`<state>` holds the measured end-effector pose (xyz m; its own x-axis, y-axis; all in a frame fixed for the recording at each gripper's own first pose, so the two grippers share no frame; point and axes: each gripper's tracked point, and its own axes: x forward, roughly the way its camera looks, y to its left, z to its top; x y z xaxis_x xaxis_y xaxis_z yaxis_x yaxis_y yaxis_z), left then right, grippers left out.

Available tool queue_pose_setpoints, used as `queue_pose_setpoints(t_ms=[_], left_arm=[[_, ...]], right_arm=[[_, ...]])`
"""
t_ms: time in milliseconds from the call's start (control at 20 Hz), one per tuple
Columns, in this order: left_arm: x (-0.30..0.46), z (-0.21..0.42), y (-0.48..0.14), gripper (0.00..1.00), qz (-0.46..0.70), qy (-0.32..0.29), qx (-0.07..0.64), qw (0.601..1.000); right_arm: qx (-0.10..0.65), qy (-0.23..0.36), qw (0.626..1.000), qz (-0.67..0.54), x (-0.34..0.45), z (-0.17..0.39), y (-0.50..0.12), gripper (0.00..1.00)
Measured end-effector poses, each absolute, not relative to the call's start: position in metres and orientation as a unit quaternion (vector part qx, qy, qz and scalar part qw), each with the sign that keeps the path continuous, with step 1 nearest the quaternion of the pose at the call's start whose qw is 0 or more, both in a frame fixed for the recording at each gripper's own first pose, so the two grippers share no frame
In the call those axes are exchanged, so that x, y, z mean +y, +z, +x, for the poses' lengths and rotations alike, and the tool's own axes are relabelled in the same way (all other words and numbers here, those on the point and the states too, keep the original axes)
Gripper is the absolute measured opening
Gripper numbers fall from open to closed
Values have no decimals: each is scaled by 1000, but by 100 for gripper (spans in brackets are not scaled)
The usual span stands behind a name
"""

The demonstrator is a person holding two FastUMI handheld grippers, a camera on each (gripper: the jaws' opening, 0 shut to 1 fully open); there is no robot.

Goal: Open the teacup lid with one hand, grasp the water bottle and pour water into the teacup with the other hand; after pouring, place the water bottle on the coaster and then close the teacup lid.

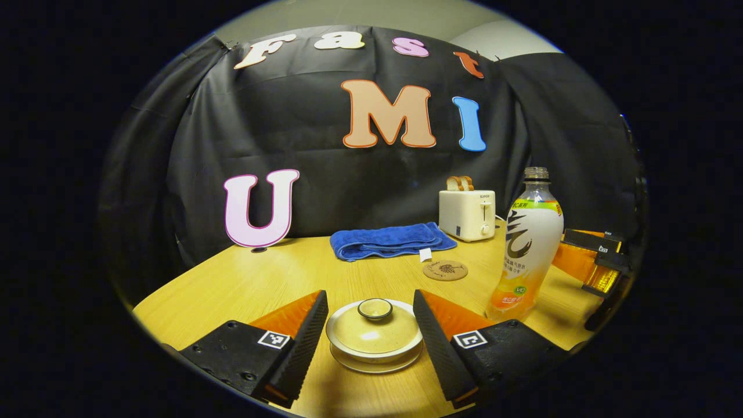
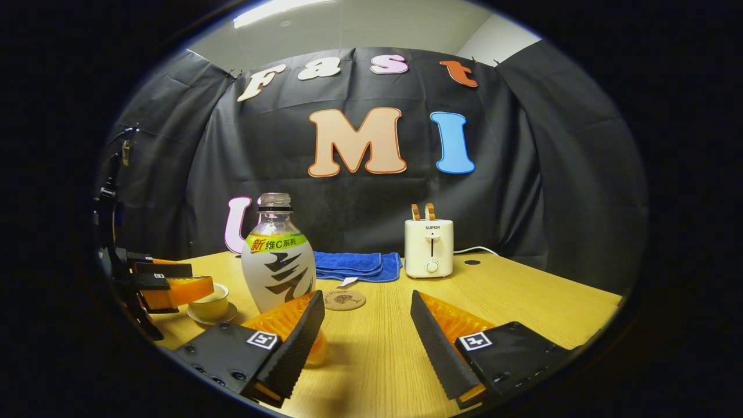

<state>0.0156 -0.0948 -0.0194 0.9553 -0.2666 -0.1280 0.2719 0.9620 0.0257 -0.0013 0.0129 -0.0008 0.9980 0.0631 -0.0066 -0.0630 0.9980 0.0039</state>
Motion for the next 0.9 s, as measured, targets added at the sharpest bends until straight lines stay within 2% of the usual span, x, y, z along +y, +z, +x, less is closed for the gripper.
queue_pose_setpoints(t_ms=[200, 250, 300, 450, 550, 700, 800, 900], left_arm=[[-95, 18, -24, 75, 22, -137, 79, 987], [-95, 19, -26, 67, 23, -136, 80, 987], [-95, 19, -25, 54, 23, -136, 78, 987], [-95, 19, -24, 53, 25, -137, 77, 987], [-95, 20, -22, 47, 26, -137, 72, 988], [-99, 20, -22, 30, 38, -143, 69, 987], [-100, 20, -22, 27, 44, -144, 68, 986], [-97, 20, -20, 22, 39, -143, 65, 987]], right_arm=[[4, 33, 999, 2, 13, -1, -1, 96], [3, 33, 999, 2, 13, -1, -1, 96], [3, 34, 999, 2, 14, -1, 0, 96], [4, 37, 999, 2, 14, -1, -1, 94], [3, 37, 999, 2, 14, -1, -1, 96], [3, 38, 999, 2, 15, -2, -1, 99], [3, 40, 999, 2, 15, -2, -1, 94], [4, 42, 999, 2, 16, -4, -1, 96]])
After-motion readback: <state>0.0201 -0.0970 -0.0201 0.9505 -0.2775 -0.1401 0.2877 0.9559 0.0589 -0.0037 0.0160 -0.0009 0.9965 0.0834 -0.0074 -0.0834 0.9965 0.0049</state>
